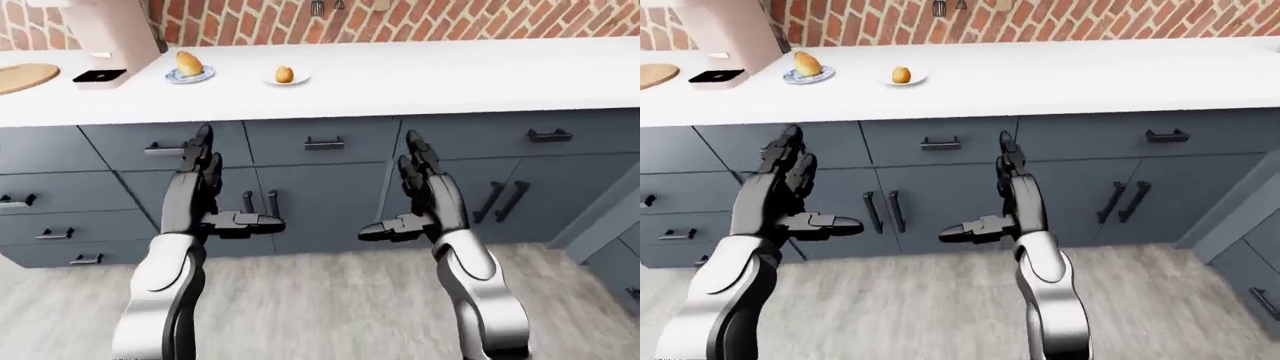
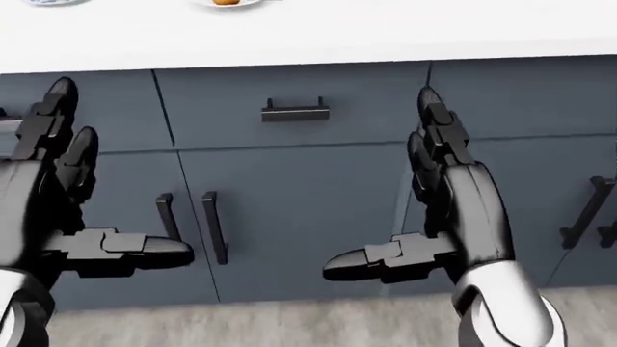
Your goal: Place all breads on the cutting board.
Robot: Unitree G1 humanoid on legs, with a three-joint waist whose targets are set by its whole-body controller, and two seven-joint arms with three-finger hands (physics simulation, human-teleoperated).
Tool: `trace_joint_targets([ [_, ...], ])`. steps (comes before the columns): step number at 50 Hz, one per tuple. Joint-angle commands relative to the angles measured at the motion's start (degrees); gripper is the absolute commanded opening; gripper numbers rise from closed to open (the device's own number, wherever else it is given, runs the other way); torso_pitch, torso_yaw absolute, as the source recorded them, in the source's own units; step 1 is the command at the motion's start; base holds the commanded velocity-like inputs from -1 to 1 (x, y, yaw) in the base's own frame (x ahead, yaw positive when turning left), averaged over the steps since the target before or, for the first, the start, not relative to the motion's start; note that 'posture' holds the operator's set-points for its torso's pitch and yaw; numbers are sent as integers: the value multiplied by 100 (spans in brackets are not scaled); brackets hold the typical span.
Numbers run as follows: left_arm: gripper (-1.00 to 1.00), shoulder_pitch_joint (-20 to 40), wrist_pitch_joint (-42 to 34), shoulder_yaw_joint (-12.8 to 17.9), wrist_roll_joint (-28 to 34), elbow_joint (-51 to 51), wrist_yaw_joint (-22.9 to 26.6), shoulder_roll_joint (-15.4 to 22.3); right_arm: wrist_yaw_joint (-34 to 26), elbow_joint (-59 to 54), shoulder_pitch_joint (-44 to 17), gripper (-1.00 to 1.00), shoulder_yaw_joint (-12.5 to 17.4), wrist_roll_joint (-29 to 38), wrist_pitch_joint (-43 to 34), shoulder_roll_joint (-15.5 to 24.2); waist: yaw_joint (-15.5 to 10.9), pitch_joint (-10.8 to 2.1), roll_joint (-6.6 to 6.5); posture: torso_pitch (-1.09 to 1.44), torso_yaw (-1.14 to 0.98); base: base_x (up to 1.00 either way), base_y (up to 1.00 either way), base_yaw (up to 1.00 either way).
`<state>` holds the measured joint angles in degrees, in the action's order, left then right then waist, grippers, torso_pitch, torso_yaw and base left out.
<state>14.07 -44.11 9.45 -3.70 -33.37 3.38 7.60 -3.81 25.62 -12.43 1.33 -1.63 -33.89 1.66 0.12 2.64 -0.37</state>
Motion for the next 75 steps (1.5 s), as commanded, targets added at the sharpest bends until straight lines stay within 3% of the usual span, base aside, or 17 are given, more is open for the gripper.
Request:
trace_joint_targets([
  [1,100,105,271,-31,-5,-119,8,-3,37,223,-173,100,41,-93,167,10,16,-62,-27,0,0,0,15,0],
  [8,100,91,347,-27,14,-41,33,4,157,170,-184,100,63,-288,193,20,-154,-239,114,0,0,0,7,86],
  [12,100,207,145,-38,20,-169,11,37,252,252,-279,100,108,-289,128,58,92,-51,634,0,0,4,68,25],
  [14,100,261,107,-49,40,-168,28,56,269,325,-293,100,118,-300,78,83,95,15,341,0,0,55,80,0],
  [27,100,762,-481,0,-24,-420,4,192,341,645,-595,100,192,-441,-329,175,332,-167,-24,0,0,63,81,0],
  [30,100,813,-514,-8,-25,-433,5,213,352,643,-669,100,229,-477,-404,205,349,-249,-282,0,0,66,81,0],
  [32,100,866,-584,-13,-26,-460,-10,221,352,709,-681,100,230,-487,-449,221,288,-363,-738,0,0,66,64,0],
  [34,100,946,-686,-43,-18,-506,-33,228,350,679,-686,100,261,-505,-420,228,309,-73,-522,0,0,66,18,0],
  [36,100,1019,-721,-76,-11,-500,-38,228,372,773,-705,100,342,-582,-506,249,258,-187,-617,0,0,66,0,0],
  [40,100,1147,-811,-79,-2,-503,-31,252,484,790,-697,100,434,-631,-513,313,409,-10,-538,0,0,37,-24,-25],
  [44,100,1174,-842,-113,14,-522,-33,249,524,761,-627,100,451,-640,-447,344,768,78,67,0,0,0,0,-100],
  [45,100,1177,-842,-119,22,-522,-30,249,522,773,-603,100,461,-648,-438,348,907,23,778,0,0,0,0,-100],
  [51,100,1193,-851,-135,67,-534,0,246,504,859,-564,100,492,-624,-443,397,636,19,131,0,0,0,0,-100],
  [54,100,1224,-883,-138,79,-546,13,247,502,982,-564,100,510,-606,-534,427,185,-188,-611,0,0,0,0,-100],
  [68,100,1261,-892,-146,123,-531,51,246,435,1045,-544,100,517,-549,-562,446,-74,-328,-1,0,0,0,-4,-68],
  [72,100,1273,-931,-127,110,-550,41,238,488,1060,-572,100,612,-623,-608,420,109,-246,-202,0,0,3,-39,-21],
  [75,100,1253,-855,-131,105,-489,40,235,516,1035,-545,100,621,-650,-565,443,-9,-157,431,0,0,0,0,-100],
])
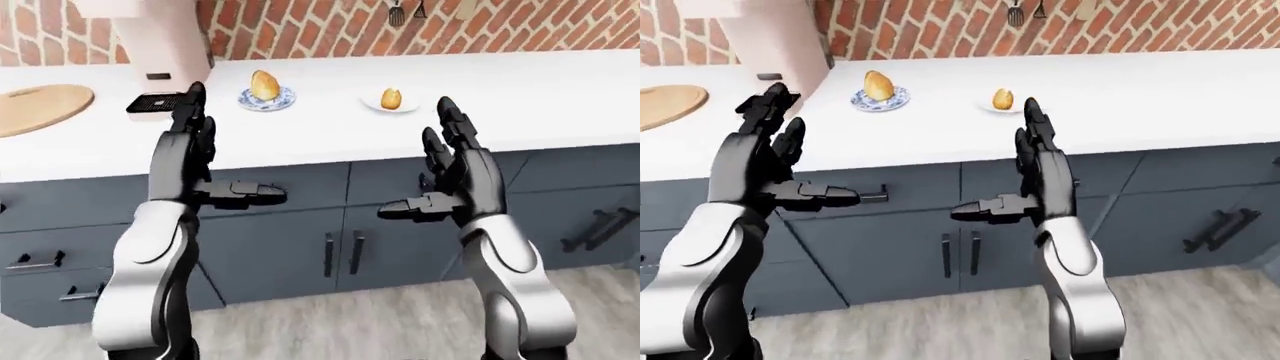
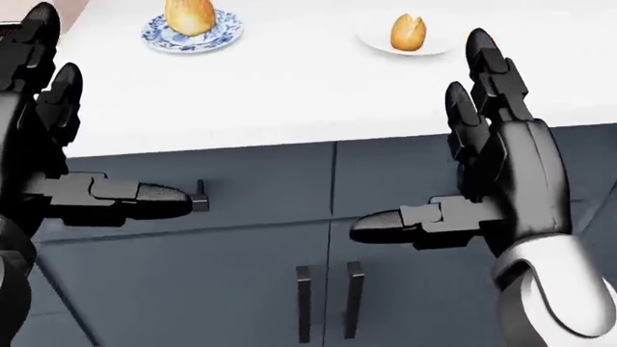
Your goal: Place all breads on the cutting board.
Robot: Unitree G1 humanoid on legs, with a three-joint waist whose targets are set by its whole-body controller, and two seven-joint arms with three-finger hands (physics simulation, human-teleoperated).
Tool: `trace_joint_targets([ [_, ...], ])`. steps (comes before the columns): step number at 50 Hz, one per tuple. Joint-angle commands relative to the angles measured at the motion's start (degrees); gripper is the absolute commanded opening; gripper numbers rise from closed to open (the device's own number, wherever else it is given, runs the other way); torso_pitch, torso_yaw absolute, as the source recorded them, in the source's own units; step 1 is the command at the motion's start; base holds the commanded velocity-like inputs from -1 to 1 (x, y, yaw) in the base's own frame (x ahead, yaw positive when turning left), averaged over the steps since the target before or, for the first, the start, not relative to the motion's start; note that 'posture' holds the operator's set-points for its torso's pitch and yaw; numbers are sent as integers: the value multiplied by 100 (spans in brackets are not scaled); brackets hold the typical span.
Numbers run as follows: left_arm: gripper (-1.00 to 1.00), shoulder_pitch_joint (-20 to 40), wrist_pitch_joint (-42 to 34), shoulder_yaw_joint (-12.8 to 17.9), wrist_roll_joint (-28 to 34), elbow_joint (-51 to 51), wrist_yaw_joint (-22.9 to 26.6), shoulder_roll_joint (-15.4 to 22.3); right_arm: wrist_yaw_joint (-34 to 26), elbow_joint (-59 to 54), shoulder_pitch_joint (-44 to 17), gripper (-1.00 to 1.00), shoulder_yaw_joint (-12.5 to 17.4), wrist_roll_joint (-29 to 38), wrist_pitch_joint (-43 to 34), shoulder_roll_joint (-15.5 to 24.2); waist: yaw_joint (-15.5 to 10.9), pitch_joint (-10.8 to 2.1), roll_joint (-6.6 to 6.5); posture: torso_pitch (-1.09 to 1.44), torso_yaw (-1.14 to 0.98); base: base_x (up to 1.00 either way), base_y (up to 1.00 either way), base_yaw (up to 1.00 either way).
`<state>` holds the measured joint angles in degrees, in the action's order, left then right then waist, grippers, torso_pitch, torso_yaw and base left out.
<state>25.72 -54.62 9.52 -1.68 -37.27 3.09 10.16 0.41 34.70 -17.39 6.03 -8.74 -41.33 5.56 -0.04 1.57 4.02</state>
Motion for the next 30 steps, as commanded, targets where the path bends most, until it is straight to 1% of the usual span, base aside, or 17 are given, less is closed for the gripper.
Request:
trace_joint_targets([
  [1,100,98,175,-140,-98,-112,66,-18,100,129,-49,100,148,62,183,60,158,-152,304,0,0,0,0,-100],
  [2,100,117,112,-143,-99,-160,59,-13,99,122,-44,100,141,53,202,56,134,-59,-47,0,0,0,0,-100],
  [3,100,132,91,-136,-100,-170,59,-4,112,137,-36,100,121,53,230,44,-34,-88,-40,0,0,0,-37,0],
  [4,100,149,74,-125,-105,-174,61,6,105,145,-35,100,105,60,240,53,128,-41,-261,0,0,0,0,0],
  [6,100,208,31,-96,-119,-171,75,42,96,188,-98,100,91,70,187,76,90,13,-262,0,0,0,0,0],
  [7,100,248,-8,-68,-130,-173,81,69,76,225,-140,100,97,58,134,95,82,-76,-328,0,0,33,0,0],
  [8,100,263,-10,-54,-139,-170,87,88,57,264,-161,100,98,47,94,105,63,98,-439,0,0,49,0,0],
  [9,100,279,-42,-42,-149,-192,89,104,53,294,-182,100,109,43,55,115,50,216,-451,0,0,58,0,0],
  [10,100,302,-81,-28,-157,-211,87,118,47,282,-203,100,125,36,50,119,49,232,-536,0,0,58,-1,0],
  [15,100,393,-190,26,-207,-263,87,192,47,376,-248,100,123,22,-69,138,104,142,-1033,0,0,62,-1,0],
  [16,100,425,-223,42,-222,-272,88,213,22,364,-248,100,124,15,-50,143,52,292,-842,0,0,70,-2,0],
  [19,100,544,-308,82,-283,-268,50,248,28,410,-300,100,108,-14,-114,125,17,89,-738,0,0,73,-2,0],
  [25,100,698,-541,91,-362,-393,-5,319,44,513,-398,100,225,-120,-240,185,-178,-93,-460,0,0,74,-2,0],
  [27,100,746,-618,79,-381,-444,-12,338,75,572,-432,100,255,-160,-311,212,-230,-139,-245,0,0,74,-1,0],
  [28,100,791,-690,97,-398,-486,-13,357,86,572,-460,100,285,-184,-331,233,-202,-170,-47,0,0,64,-1,0],
  [29,100,798,-687,103,-405,-484,-7,374,104,567,-502,100,335,-237,-364,247,-145,-54,-138,0,0,60,-2,0],
  [30,100,854,-775,113,-417,-529,-12,400,149,614,-587,100,359,-281,-462,277,-188,178,-62,0,0,45,0,0],
])
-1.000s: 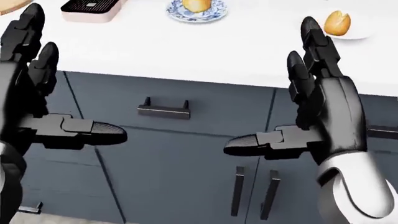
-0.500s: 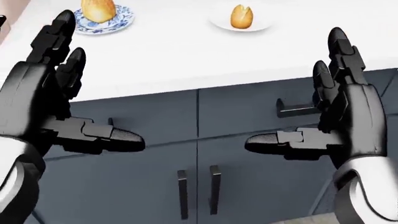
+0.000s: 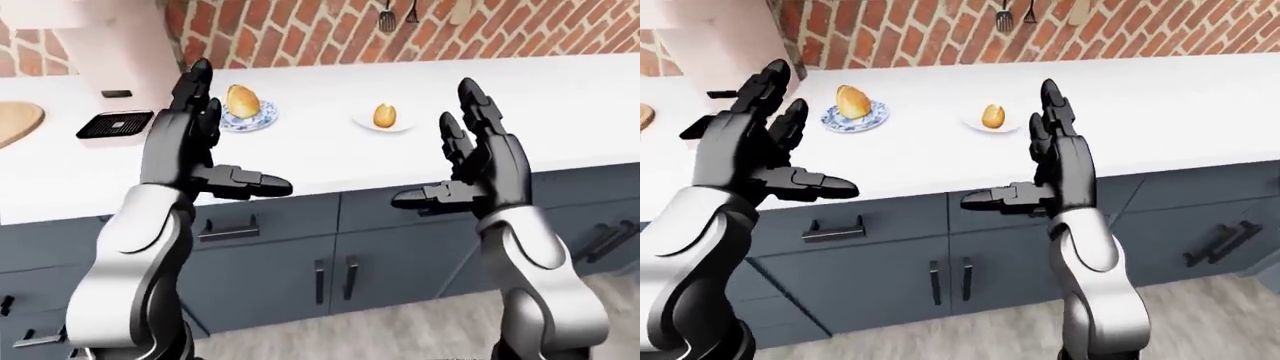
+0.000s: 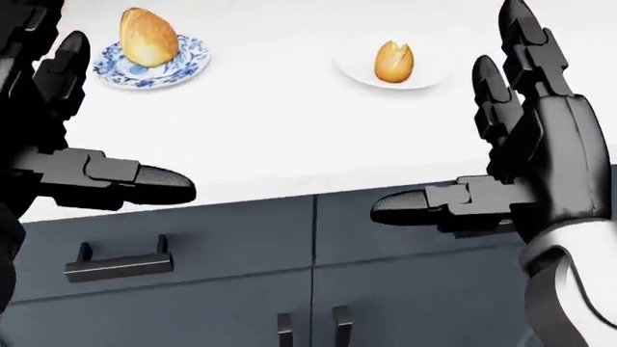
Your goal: Place all breads on the cutting board.
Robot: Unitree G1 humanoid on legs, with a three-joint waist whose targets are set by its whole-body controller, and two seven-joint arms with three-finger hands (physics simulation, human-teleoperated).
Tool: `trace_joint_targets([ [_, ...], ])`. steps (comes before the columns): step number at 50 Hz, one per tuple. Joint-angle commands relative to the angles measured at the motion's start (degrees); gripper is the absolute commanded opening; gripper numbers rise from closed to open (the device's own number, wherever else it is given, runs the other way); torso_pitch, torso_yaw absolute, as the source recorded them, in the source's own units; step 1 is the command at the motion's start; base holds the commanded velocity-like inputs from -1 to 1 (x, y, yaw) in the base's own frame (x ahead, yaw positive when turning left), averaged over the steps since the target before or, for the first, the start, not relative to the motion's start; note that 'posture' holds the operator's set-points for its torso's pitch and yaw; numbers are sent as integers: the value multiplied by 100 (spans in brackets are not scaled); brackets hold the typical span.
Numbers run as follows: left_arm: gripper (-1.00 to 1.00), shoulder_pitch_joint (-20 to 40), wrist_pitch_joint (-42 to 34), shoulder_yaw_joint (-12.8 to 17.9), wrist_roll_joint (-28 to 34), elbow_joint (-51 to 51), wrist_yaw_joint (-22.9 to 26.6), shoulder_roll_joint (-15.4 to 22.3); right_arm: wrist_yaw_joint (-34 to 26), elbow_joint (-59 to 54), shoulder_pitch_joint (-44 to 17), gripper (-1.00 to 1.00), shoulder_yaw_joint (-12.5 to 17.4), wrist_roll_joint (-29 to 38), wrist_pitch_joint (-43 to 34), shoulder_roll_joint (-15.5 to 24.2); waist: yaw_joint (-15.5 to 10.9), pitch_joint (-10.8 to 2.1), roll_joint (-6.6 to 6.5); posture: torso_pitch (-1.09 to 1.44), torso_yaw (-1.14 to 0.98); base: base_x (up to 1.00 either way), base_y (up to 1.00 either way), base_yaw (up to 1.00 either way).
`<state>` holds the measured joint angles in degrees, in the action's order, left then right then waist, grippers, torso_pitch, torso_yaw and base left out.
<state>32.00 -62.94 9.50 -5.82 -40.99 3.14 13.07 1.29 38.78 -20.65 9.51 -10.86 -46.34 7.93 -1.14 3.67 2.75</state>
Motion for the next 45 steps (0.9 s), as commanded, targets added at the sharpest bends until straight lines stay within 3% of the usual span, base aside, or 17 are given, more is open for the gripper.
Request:
trace_joint_targets([
  [1,100,271,-20,140,-22,-202,-16,130,90,216,-299,100,18,-90,1,67,-14,-85,116,0,0,24,0,0],
  [3,100,302,-83,196,-65,-251,-3,171,131,209,-342,100,34,-131,-42,102,-12,-159,100,0,0,0,0,0],
  [6,100,365,-176,274,-131,-304,3,251,175,223,-406,100,74,-245,-67,137,51,-33,-54,0,0,0,3,0],
  [11,100,458,-289,329,-216,-346,-34,321,266,243,-471,100,123,-395,-121,192,-165,-232,-730,0,0,0,0,57],
  [15,100,514,-327,334,-265,-342,-72,357,314,316,-494,100,122,-448,-155,242,-110,-314,-575,0,0,0,7,62],
  [16,100,523,-334,335,-277,-344,-81,365,325,334,-502,100,123,-453,-176,262,-204,-235,-439,0,0,0,2,0],
  [19,100,549,-351,352,-311,-343,-100,392,309,342,-483,100,127,-461,-162,289,-111,-68,-398,0,0,0,0,0],
  [21,100,575,-395,375,-347,-367,-110,416,288,363,-468,100,172,-594,-176,234,-110,-128,-373,0,0,0,0,25],
  [24,100,588,-457,411,-390,-409,-130,439,345,380,-473,100,182,-699,-186,233,16,-273,23,0,0,0,0,88],
  [25,100,589,-468,414,-400,-416,-137,442,367,397,-487,100,184,-720,-212,238,33,-367,291,0,0,0,0,91],
  [26,100,585,-458,415,-408,-407,-143,443,383,401,-496,100,190,-737,-220,249,8,-310,77,0,0,0,0,91],
  [28,100,550,-390,393,-417,-372,-159,442,402,389,-467,100,172,-722,-162,286,38,-360,178,0,0,0,0,66],
  [31,100,525,-339,396,-432,-337,-168,451,408,394,-446,100,207,-794,-207,309,33,-318,10,0,0,0,0,0],
  [38,100,579,-395,396,-459,-351,-191,471,431,450,-436,100,213,-833,-263,355,159,-258,-661,0,0,23,0,0],
  [39,100,559,-381,400,-461,-350,-192,470,436,442,-432,100,193,-820,-253,348,114,-260,-531,0,0,26,0,0],
  [41,100,551,-381,409,-468,-356,-192,477,420,386,-409,100,160,-774,-181,341,155,-161,-690,0,0,26,0,0],
  [45,100,553,-352,417,-490,-327,-185,501,424,428,-483,100,193,-751,-223,350,138,-165,-528,0,0,8,0,0],
])
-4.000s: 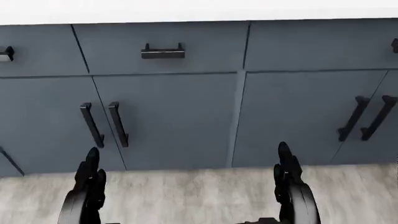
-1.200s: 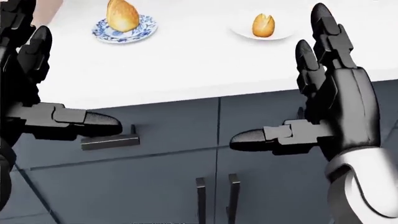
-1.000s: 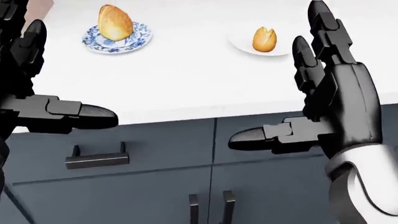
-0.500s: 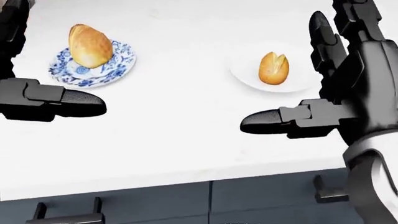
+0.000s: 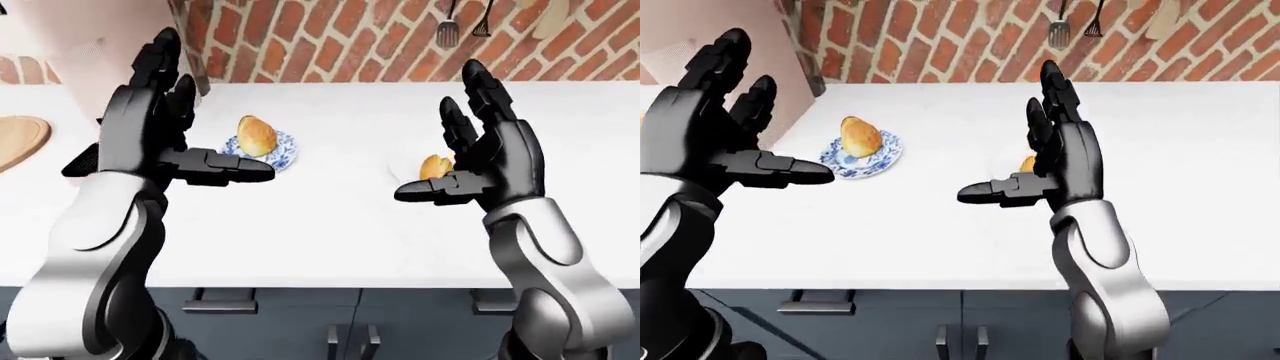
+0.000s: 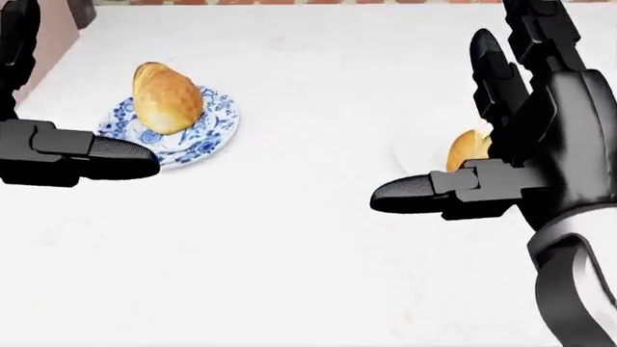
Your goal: Place all breads on the cutting board.
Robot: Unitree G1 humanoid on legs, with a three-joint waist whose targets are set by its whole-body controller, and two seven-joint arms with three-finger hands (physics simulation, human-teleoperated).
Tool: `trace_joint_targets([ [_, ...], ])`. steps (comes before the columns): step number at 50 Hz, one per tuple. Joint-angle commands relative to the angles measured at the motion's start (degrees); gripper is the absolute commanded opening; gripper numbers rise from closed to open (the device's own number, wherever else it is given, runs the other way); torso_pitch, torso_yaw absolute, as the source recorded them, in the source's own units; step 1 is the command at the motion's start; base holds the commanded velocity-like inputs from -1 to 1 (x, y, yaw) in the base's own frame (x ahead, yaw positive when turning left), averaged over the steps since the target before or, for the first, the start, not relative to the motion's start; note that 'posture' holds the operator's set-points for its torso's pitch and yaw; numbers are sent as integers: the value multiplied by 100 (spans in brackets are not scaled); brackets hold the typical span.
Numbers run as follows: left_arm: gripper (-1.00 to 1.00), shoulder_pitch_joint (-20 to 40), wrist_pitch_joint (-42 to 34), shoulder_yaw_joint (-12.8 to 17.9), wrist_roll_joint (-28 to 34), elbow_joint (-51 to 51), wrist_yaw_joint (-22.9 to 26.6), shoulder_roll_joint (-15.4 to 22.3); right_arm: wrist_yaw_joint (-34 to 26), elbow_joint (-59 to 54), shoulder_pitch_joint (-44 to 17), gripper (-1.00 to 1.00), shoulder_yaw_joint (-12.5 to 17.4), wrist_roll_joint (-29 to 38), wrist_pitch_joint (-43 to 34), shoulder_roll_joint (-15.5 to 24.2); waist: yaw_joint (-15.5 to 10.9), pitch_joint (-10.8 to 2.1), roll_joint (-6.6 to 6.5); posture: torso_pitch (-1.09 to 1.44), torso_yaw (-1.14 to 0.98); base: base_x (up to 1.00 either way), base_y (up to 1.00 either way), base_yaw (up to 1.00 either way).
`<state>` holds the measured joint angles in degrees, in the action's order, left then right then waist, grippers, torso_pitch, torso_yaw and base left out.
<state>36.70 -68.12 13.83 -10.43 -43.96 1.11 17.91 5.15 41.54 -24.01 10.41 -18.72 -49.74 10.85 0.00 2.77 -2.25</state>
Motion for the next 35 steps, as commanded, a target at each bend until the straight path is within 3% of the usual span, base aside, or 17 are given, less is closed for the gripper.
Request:
trace_joint_targets([
  [1,100,86,161,-14,-34,-33,18,21,46,178,-175,100,130,18,78,71,6,-28,30,0,0,0,0,0],
  [3,100,104,133,-15,-43,-46,11,30,50,217,-201,100,176,-9,31,113,-39,32,182,0,0,0,0,0],
  [5,100,138,66,13,-64,-81,12,47,76,253,-224,100,254,-44,6,145,-90,-43,503,0,0,0,0,0],
  [7,100,185,-21,54,-96,-129,11,83,89,290,-247,100,356,-123,-47,217,-115,-39,361,0,0,0,0,0],
  [9,100,170,-3,57,-108,-130,8,98,110,322,-274,100,452,-203,-109,308,-83,-118,320,0,0,0,0,0],
  [12,100,236,-105,86,-146,-176,8,143,235,398,-406,100,572,-334,-332,450,-67,-129,261,0,0,0,0,0],
  [21,100,235,-141,133,-202,-205,8,208,256,-73,-1221,100,652,-397,-1237,1051,-39,-169,245,0,0,0,0,0],
  [28,100,257,-133,99,-191,-195,-2,219,-280,-537,-1659,100,348,86,-1834,1497,-46,-135,271,0,0,0,0,0],
  [35,100,208,-6,31,-138,-130,-13,162,-1312,-1134,-1851,100,-35,1114,-1736,1834,-65,-123,275,0,0,0,0,0],
])
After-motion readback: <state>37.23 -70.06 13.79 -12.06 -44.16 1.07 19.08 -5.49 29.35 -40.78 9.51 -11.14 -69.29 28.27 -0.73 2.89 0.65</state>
